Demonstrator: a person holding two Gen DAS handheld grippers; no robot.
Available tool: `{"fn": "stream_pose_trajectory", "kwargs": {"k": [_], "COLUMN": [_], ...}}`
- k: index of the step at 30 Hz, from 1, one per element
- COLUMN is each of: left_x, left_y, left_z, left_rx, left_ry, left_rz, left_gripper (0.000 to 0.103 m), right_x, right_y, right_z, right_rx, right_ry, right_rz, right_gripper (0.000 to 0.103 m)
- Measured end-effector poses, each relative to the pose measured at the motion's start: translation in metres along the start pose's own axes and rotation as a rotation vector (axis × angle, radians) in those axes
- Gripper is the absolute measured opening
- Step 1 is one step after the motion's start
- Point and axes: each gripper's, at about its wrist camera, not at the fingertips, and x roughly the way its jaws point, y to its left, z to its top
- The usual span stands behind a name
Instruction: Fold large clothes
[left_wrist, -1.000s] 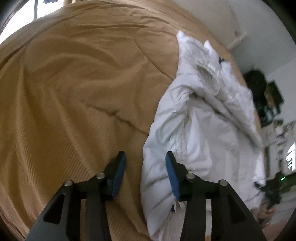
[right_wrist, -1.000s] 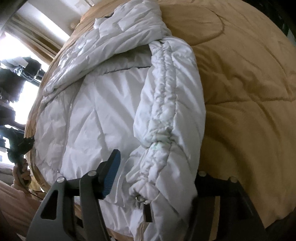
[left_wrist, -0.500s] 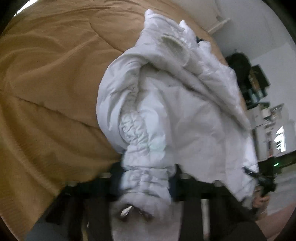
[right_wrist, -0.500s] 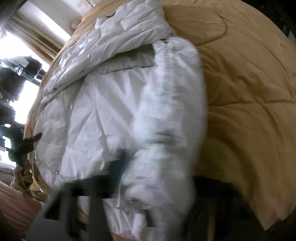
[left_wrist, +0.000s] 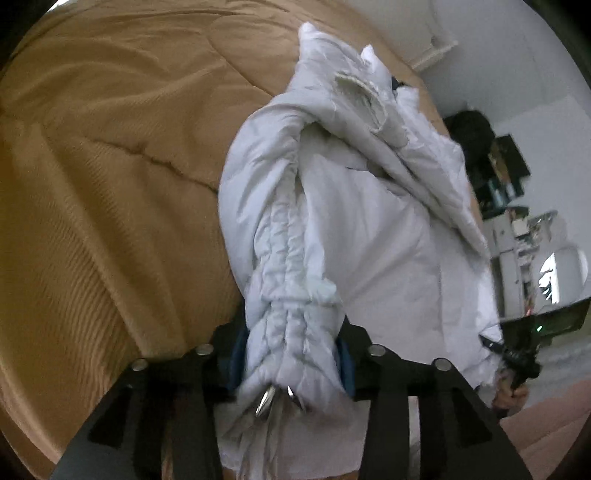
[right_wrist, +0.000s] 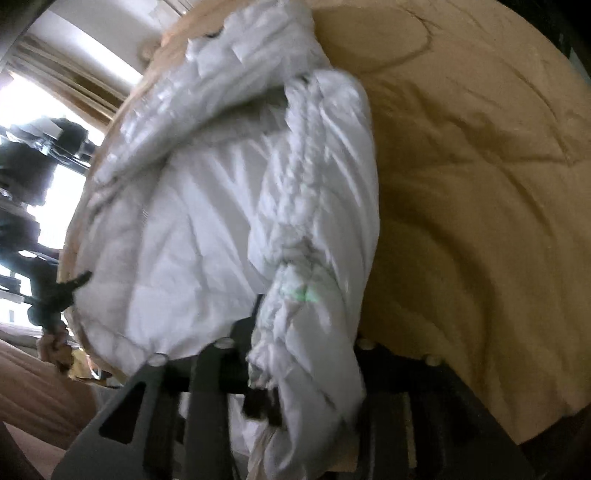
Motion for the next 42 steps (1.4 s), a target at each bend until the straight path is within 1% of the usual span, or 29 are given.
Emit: {"fn": "stream_pose_trajectory", "kwargs": {"k": [1, 3, 4, 5, 7, 8, 9, 11, 13, 16, 17, 19, 20, 21, 22, 23, 24, 25, 26, 28, 29, 32, 33, 34, 36, 39, 40, 41, 42], "left_x": [-0.002, -0.001, -0.003, -0.005, -0.031, -0.041, -0.050, -0.078, -0.096, -0.107, -0.108, -0.096, -0.087, -0.080, -0.065, -0.052, -0.034, -0.018, -0.005, 0.033, 0.055, 0.110, 0.123, 0.142, 0.158, 0.164, 0.164, 0.164, 0.164], "left_y": [-0.002, -0.005, -0.009, -0.009, -0.018, -0.023, -0.027, -0.043, -0.055, -0.061, -0.061, -0.069, -0.072, -0.074, -0.078, -0.085, -0.086, -0.085, -0.084, -0.077, -0.073, -0.059, -0.055, -0.048, -0.038, -0.033, -0.032, -0.032, -0.032], "left_z": [-0.003, -0.006, -0.006, -0.005, 0.001, 0.007, 0.012, 0.036, 0.068, 0.126, 0.138, 0.189, 0.209, 0.225, 0.253, 0.269, 0.295, 0.315, 0.324, 0.357, 0.371, 0.390, 0.392, 0.392, 0.390, 0.389, 0.389, 0.392, 0.392], "left_rx": [0.009, 0.033, 0.039, 0.032, 0.029, 0.040, 0.053, 0.088, 0.096, 0.041, 0.022, -0.025, -0.037, -0.046, -0.066, -0.076, -0.103, -0.133, -0.150, -0.210, -0.237, -0.260, -0.263, -0.283, -0.306, -0.299, -0.299, -0.301, -0.304], "left_ry": [-0.006, 0.004, 0.009, 0.003, -0.048, -0.073, -0.088, -0.147, -0.193, -0.225, -0.227, -0.226, -0.221, -0.220, -0.213, -0.211, -0.208, -0.202, -0.199, -0.185, -0.176, -0.141, -0.132, -0.130, -0.131, -0.148, -0.147, -0.146, -0.147], "left_rz": [-0.008, -0.012, -0.018, -0.041, -0.114, -0.133, -0.145, -0.193, -0.231, -0.264, -0.273, -0.275, -0.263, -0.249, -0.224, -0.211, -0.188, -0.185, -0.175, -0.136, -0.100, 0.021, 0.040, 0.057, 0.064, 0.047, 0.042, 0.038, 0.036], "left_gripper": [0.050, 0.044, 0.029, 0.025, 0.023, 0.023, 0.023, 0.023, 0.023, 0.023, 0.023, 0.023, 0.023, 0.023, 0.023, 0.023, 0.023, 0.023, 0.023, 0.023, 0.023, 0.024, 0.024, 0.024, 0.024, 0.025, 0.025, 0.025, 0.026], "right_x": [-0.002, -0.004, -0.005, -0.006, -0.020, -0.030, -0.046, -0.067, -0.090, -0.112, -0.116, -0.114, -0.113, -0.107, -0.099, -0.091, -0.078, -0.070, -0.064, -0.030, -0.017, 0.041, 0.062, 0.079, 0.100, 0.101, 0.094, 0.079, 0.066], "right_y": [0.000, 0.002, 0.005, 0.009, 0.013, 0.015, 0.016, 0.021, 0.029, 0.037, 0.040, 0.045, 0.045, 0.047, 0.052, 0.055, 0.055, 0.055, 0.047, 0.041, 0.033, 0.010, 0.001, -0.008, -0.021, -0.035, -0.036, -0.039, -0.037], "right_z": [-0.003, -0.007, -0.008, -0.008, -0.005, 0.000, 0.007, 0.018, 0.043, 0.089, 0.109, 0.149, 0.161, 0.185, 0.206, 0.226, 0.255, 0.271, 0.288, 0.330, 0.342, 0.375, 0.382, 0.385, 0.388, 0.384, 0.380, 0.374, 0.367], "right_rx": [0.005, 0.007, -0.003, -0.012, -0.017, -0.015, -0.011, -0.016, -0.036, -0.041, -0.033, -0.023, -0.016, -0.002, 0.016, 0.038, 0.071, 0.090, 0.120, 0.183, 0.212, 0.306, 0.343, 0.382, 0.449, 0.529, 0.532, 0.527, 0.516], "right_ry": [-0.005, -0.012, -0.012, -0.016, -0.042, -0.066, -0.100, -0.141, -0.192, -0.250, -0.262, -0.279, -0.281, -0.279, -0.278, -0.277, -0.274, -0.275, -0.274, -0.257, -0.247, -0.198, -0.182, -0.172, -0.172, -0.172, -0.181, -0.206, -0.233], "right_rz": [0.016, 0.051, 0.054, 0.053, 0.099, 0.128, 0.182, 0.231, 0.269, 0.331, 0.346, 0.350, 0.351, 0.352, 0.353, 0.353, 0.346, 0.337, 0.330, 0.299, 0.284, 0.215, 0.197, 0.198, 0.252, 0.376, 0.399, 0.419, 0.424], "right_gripper": [0.044, 0.045, 0.030, 0.021, 0.015, 0.014, 0.014, 0.013, 0.013, 0.013, 0.013, 0.013, 0.013, 0.013, 0.013, 0.013, 0.013, 0.013, 0.013, 0.013, 0.014, 0.015, 0.015, 0.015, 0.016, 0.024, 0.028, 0.031, 0.036]}}
